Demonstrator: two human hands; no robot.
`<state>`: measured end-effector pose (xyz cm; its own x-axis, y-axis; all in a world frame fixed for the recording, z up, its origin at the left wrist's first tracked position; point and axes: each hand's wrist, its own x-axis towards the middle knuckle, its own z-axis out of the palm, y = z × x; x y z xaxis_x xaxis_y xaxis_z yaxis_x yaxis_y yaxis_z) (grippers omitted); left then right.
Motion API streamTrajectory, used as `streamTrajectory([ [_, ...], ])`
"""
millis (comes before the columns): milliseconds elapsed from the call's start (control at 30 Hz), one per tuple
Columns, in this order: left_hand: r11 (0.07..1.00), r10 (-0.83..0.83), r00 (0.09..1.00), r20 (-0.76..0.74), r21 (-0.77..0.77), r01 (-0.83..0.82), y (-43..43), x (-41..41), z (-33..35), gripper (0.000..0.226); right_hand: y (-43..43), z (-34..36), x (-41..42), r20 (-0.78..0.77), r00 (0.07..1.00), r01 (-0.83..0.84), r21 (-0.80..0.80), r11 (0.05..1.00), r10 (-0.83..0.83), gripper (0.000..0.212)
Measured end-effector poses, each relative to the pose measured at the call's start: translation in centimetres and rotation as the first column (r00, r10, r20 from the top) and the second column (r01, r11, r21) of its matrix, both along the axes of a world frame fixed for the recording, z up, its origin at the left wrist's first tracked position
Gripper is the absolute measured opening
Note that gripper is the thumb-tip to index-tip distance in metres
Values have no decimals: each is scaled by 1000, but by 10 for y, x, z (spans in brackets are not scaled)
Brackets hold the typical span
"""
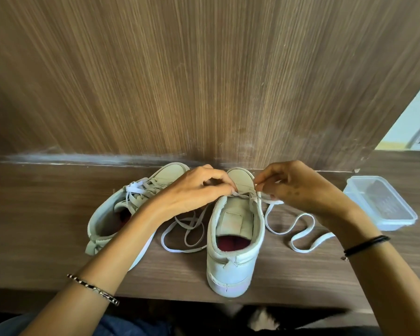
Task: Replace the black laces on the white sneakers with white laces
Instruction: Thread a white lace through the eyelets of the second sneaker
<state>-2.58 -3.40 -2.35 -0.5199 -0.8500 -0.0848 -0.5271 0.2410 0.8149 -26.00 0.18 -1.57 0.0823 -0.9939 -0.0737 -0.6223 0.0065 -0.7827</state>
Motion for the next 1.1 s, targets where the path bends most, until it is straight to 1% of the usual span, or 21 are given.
streamTrajectory([
  [167,1000,20,999,47,1,-20,0,-8,5,6,10,1,-9,-13,990,-142,116,983,144,17],
  [267,999,42,998,45,4,-42,1,-9,6,5,12,1,-10,-24,985,-167,145,975,172,23],
  [333,999,49,998,43,3,-49,1,-10,5,3,14,1,-10,-52,981,-180,123,976,187,25],
  [400,999,54,998,39,1,-54,1,-11,5,2,16,0,-8,-98,977,-186,64,981,191,23],
  [500,998,66,998,23,0,-66,0,-11,5,1,17,-1,-5,-170,971,-181,-78,980,166,10],
  [567,998,64,998,10,-13,-64,-2,-10,5,3,17,-1,-5,-166,976,-156,-96,983,139,7],
  [600,998,62,998,3,-22,-62,-3,-9,5,4,17,0,-5,-121,985,-130,-71,989,121,8],
  [667,998,59,998,-8,-32,-59,-3,-9,5,6,16,0,-5,83,995,-57,38,998,53,13],
  [733,998,55,998,-19,-23,-55,-3,-11,3,5,16,1,-2,261,964,9,173,985,-55,22],
  [800,998,54,998,-30,-14,-54,-3,-11,2,6,16,1,4,358,922,42,288,957,-148,25],
  [867,998,60,997,-38,-6,-60,-4,-10,1,7,16,2,8,393,898,61,337,940,-199,24],
  [1000,998,68,997,-42,1,-68,-3,-10,0,8,16,1,8,323,935,49,291,955,-146,30],
  [1067,998,67,997,-48,6,-67,-3,-10,0,8,18,1,7,229,970,29,226,974,-82,22],
  [1100,998,64,997,-51,8,-64,-4,-9,0,8,18,1,4,170,985,12,161,987,-39,16],
])
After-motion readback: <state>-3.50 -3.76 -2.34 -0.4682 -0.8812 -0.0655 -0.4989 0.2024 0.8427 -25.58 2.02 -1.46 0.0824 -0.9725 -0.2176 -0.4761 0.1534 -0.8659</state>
